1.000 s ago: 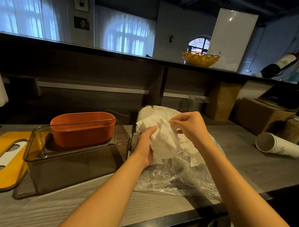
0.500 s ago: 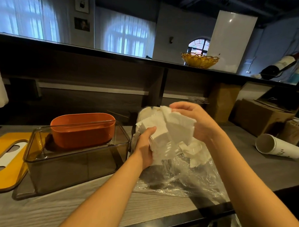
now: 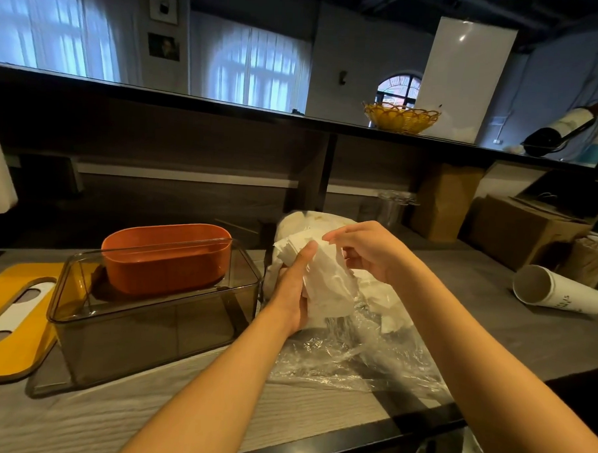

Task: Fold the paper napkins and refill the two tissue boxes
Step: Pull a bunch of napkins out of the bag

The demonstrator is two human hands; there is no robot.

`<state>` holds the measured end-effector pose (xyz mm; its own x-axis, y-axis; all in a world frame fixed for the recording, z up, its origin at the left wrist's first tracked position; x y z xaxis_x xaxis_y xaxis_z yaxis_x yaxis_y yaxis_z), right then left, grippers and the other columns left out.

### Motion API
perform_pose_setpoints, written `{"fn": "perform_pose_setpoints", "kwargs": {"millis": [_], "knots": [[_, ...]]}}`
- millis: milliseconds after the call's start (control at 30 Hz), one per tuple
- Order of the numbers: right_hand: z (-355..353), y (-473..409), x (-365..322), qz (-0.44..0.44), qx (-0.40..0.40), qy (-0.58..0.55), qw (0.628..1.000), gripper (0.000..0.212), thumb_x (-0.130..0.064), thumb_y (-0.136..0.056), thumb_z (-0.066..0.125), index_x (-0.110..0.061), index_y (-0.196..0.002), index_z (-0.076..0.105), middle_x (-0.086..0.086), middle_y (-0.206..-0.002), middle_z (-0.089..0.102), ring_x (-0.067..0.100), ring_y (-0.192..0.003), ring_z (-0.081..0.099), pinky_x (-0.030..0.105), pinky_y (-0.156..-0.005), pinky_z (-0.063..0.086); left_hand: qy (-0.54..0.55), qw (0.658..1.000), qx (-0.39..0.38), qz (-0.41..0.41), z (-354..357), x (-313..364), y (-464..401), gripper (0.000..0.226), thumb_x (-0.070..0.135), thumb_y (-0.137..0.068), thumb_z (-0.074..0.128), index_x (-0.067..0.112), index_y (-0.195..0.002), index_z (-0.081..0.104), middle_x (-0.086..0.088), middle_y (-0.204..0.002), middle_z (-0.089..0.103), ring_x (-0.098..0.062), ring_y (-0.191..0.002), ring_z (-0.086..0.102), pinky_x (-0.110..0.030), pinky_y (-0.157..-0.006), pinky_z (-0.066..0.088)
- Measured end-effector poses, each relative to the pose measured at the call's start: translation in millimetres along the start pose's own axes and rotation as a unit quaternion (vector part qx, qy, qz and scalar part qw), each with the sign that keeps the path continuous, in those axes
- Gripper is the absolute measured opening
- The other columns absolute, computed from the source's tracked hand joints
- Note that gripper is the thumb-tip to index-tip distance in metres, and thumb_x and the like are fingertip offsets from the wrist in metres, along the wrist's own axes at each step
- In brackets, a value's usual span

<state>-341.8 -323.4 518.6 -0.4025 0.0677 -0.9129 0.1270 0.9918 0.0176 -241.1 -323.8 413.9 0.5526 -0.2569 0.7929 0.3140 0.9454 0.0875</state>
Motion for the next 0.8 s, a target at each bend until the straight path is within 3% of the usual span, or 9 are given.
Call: {"fn": "perform_pose_setpoints", "kwargs": {"millis": [100, 200, 367, 467, 600, 667, 800], "knots": [[1, 0, -2, -0.023, -0.005, 0.015, 1.0, 0.016, -0.013, -0.094, 0.066, -0.018, -0.083, 0.078, 0.005, -0.096, 0.068, 0.017, -0.082, 0.057, 0.024, -0.065, 0.05, -0.021, 0.999, 0.02, 0.026, -4, 4, -2, 0.054, 0.046, -0.079, 0.079, 0.021, -0.124, 0.064, -0.01, -0.116, 0.073, -0.031, -0.111, 0.067, -0.051, -0.099, 0.053], [7, 2, -2, -0.024, -0.032, -0.004, 0.999, 0.011, -0.026, -0.094, 0.068, -0.019, -0.094, 0.077, 0.0, -0.111, 0.067, 0.019, -0.103, 0.059, 0.028, -0.075, 0.05, -0.026, 0.999, 0.034, 0.034, -6, 6, -1, 0.034, 0.032, -0.09, 0.07, 0.018, -0.12, 0.066, -0.009, -0.108, 0.073, -0.027, -0.099, 0.069, -0.042, -0.082, 0.057], [5, 3, -6, -0.043, -0.029, 0.063, 0.997, 0.01, -0.01, -0.085, 0.075, -0.019, -0.09, 0.076, 0.0, -0.098, 0.071, 0.017, -0.098, 0.064, 0.025, -0.075, 0.052, -0.026, 0.999, 0.013, 0.039, -1, 7, -1, 0.013, 0.021, -0.094, 0.065, 0.02, -0.105, 0.071, -0.004, -0.091, 0.075, -0.025, -0.09, 0.069, -0.04, -0.081, 0.055], [-3, 2, -13, -0.074, 0.004, 0.036, 0.997, 0.014, -0.005, -0.085, 0.075, -0.019, -0.086, 0.076, 0.004, -0.095, 0.072, 0.02, -0.096, 0.066, 0.026, -0.073, 0.053, -0.028, 0.999, -0.004, 0.043, 1, 8, 0, 0.013, 0.017, -0.094, 0.064, 0.021, -0.104, 0.071, -0.006, -0.092, 0.076, -0.026, -0.09, 0.07, -0.046, -0.087, 0.055], [-7, 2, -34, -0.16, 0.025, 0.006, 0.987, 0.016, -0.006, -0.087, 0.074, -0.022, -0.089, 0.075, -0.001, -0.089, 0.074, 0.014, -0.09, 0.069, 0.026, -0.076, 0.057, -0.04, 0.998, 0.0, 0.052, 0, 9, -1, 0.011, 0.013, -0.094, 0.062, 0.019, -0.1, 0.069, -0.002, -0.079, 0.076, -0.018, -0.073, 0.072, -0.035, -0.068, 0.059], [-3, 1, -39, -0.182, 0.024, 0.023, 0.983, 0.017, -0.006, -0.088, 0.072, -0.023, -0.092, 0.074, -0.002, -0.088, 0.073, 0.01, -0.085, 0.07, 0.019, -0.068, 0.055, -0.047, 0.997, 0.001, 0.061, 0, 10, -2, 0.012, 0.011, -0.094, 0.061, 0.017, -0.1, 0.069, -0.001, -0.077, 0.076, -0.015, -0.069, 0.072, -0.031, -0.063, 0.057], [9, -4, -36, -0.183, 0.005, 0.027, 0.983, 0.017, -0.006, -0.091, 0.069, -0.019, -0.1, 0.074, -0.005, -0.074, 0.066, 0.002, -0.062, 0.061, 0.014, -0.054, 0.047, -0.046, 0.997, 0.01, 0.058, -2, 10, -1, 0.017, 0.018, -0.092, 0.066, 0.016, -0.109, 0.071, -0.006, -0.092, 0.076, -0.02, -0.085, 0.072, -0.033, -0.07, 0.057]]}}
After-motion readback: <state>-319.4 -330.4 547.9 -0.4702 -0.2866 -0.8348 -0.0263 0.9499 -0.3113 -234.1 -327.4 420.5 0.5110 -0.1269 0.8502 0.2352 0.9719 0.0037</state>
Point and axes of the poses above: each hand's wrist, its own y-axis away from the middle knuckle, its own z-axis out of the palm, x = y × z, the point moved 10 cm from there along -y, towards the middle knuckle
